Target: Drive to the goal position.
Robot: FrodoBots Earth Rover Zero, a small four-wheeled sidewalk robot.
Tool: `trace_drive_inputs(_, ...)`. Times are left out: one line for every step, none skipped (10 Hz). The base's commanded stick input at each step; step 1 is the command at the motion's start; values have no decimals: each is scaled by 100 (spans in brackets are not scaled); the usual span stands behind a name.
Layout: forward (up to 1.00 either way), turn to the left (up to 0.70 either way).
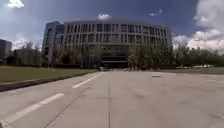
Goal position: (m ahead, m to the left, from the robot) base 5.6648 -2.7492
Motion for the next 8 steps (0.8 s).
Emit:
trace_drive_inputs(100,0)
trace_drive_inputs(100,0)
trace_drive_inputs(100,0)
trace_drive_inputs(100,0)
trace_drive_inputs(100,0)
trace_drive_inputs(100,0)
trace_drive_inputs(100,0)
trace_drive_inputs(100,0)
